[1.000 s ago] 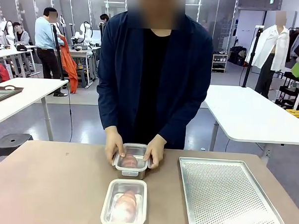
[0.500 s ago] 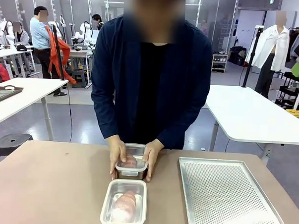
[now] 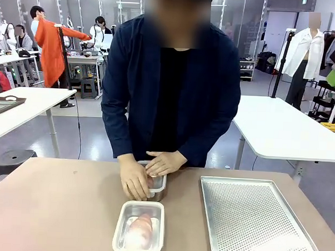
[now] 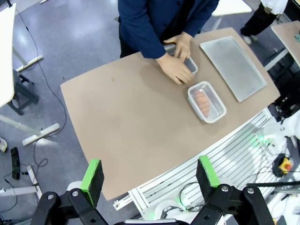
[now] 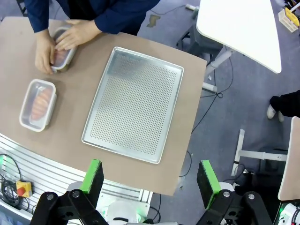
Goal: Place the bread into the airtight container.
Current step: Pick up a Butter Roll and place it into an empty Airtight Container.
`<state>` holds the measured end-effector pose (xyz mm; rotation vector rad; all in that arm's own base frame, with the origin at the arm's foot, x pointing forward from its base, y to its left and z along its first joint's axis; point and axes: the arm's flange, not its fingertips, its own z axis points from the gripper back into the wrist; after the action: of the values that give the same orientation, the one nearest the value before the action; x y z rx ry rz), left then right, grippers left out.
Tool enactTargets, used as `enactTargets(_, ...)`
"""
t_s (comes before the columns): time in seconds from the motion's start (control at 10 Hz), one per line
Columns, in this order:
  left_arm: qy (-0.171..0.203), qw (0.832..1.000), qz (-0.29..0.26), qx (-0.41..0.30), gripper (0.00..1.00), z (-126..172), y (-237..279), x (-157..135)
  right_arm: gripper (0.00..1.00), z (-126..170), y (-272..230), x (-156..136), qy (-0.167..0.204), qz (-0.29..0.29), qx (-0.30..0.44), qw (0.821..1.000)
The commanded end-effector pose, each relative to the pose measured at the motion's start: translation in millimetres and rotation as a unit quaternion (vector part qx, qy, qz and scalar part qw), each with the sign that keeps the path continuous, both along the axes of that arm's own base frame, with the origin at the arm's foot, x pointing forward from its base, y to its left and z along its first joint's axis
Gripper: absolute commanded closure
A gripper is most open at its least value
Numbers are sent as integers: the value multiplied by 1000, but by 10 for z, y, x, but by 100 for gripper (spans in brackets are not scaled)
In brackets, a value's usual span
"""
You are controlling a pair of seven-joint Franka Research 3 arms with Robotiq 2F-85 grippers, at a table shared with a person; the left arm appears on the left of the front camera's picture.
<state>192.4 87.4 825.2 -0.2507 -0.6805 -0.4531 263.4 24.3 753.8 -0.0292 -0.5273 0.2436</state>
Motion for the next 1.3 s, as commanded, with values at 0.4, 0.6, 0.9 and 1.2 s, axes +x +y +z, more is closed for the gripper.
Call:
enactTargets(0.4,-2,1000,-7,1,0,4,-3,-7,0,17,-14,10,3,2,-5,1000)
enactTargets(0.6,-2,1000,-7,1,0,4,-3,-7,0,17,-14,10,3,2,-5,1000)
enactTargets(0.9,-2,1000,-7,1,0,4,-3,-7,0,17,-14,10,3,2,-5,1000)
enactTargets(1.2,-2,1000,-7,1,0,4,-3,-7,0,17,-14,10,3,2,-5,1000)
